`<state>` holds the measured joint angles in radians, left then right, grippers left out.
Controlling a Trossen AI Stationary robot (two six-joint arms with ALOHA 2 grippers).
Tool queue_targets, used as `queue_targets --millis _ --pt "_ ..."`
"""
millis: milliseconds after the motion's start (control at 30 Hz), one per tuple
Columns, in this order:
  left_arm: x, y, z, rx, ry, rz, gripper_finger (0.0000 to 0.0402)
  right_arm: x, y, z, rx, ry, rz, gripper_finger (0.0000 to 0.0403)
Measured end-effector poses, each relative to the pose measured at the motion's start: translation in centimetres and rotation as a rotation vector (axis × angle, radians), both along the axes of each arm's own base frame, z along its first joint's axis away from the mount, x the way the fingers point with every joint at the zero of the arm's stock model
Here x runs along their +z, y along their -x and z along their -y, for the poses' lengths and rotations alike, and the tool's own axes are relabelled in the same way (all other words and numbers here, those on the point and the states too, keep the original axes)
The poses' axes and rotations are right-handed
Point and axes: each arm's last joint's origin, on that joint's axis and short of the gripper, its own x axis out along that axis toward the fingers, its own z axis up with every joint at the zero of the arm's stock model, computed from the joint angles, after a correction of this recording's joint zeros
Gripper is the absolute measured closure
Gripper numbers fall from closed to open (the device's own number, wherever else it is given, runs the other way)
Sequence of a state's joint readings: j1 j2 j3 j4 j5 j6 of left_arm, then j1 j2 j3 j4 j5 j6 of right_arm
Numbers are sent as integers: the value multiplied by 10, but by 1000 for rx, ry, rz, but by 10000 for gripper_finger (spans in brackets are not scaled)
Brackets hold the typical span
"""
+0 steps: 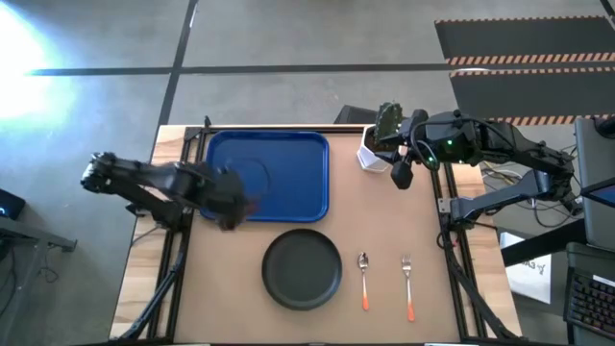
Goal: Pick and place plate/cup/fork/spoon on tray
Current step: Put the brown cup on the top left of the blue serving tray
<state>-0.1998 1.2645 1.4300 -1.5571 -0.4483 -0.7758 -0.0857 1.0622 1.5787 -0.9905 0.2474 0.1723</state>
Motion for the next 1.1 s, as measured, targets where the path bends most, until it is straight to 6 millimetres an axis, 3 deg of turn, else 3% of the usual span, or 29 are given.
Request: queue_targets --millis 200,500,767,1100 --pt "24 31 -37 218 -186 186 401 -2 -4 0 4 -23 0 216" --pt "29 68 -73 434 -214 202 401 -13 -24 0 11 -54 -48 216" --pt "16 48 -107 400 -107 237 401 -13 -40 1 59 -38 -1 216" --pt "-22 47 -176 430 55 6 401 -10 -43 -1 107 -65 43 216"
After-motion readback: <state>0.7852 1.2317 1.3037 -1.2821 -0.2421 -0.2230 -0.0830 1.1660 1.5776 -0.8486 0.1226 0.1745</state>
